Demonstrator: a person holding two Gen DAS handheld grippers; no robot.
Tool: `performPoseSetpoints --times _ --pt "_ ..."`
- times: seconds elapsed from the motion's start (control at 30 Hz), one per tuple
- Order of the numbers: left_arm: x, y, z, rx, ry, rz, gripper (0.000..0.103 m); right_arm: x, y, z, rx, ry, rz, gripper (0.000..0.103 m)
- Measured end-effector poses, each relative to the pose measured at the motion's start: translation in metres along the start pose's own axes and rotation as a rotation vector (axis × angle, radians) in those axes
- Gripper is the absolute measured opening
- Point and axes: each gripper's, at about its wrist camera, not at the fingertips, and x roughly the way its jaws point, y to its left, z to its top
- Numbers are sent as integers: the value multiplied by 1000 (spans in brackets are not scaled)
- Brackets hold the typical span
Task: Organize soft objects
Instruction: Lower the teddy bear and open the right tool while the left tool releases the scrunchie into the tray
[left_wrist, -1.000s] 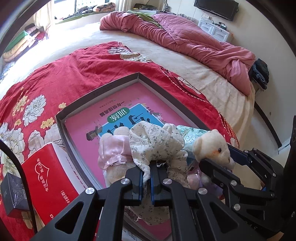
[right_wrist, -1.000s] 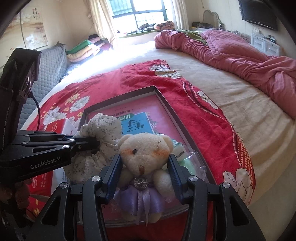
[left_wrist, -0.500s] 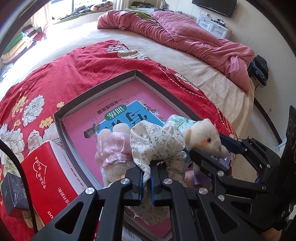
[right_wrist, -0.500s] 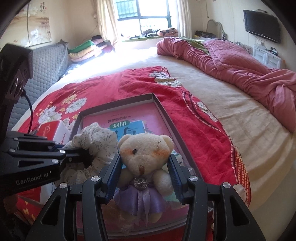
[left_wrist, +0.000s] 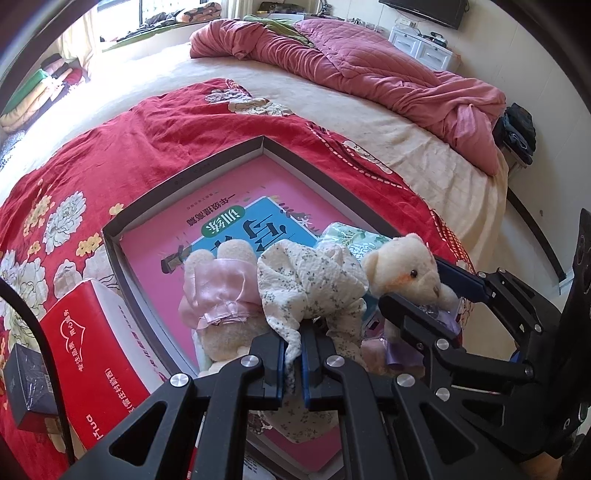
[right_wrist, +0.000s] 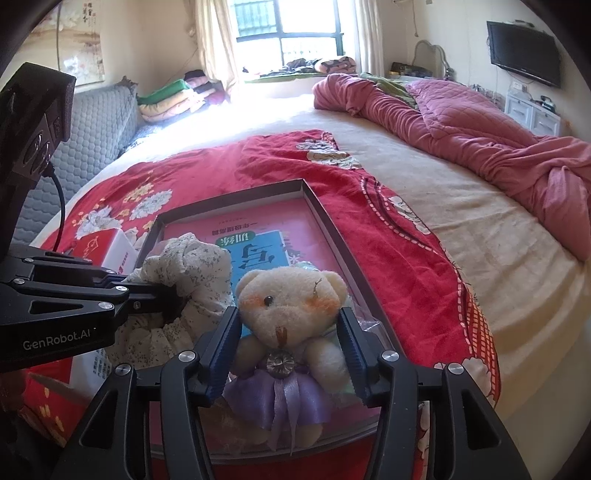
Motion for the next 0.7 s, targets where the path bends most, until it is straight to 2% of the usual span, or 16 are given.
performPoseSetpoints --times 0.13,0.7 --pt "1 -4 0 7 5 -8 7 -4 -2 1 1 0 6 63" --pt "13 -14 11 24 12 -16 7 -17 -27 -1 102 -22 -36 66"
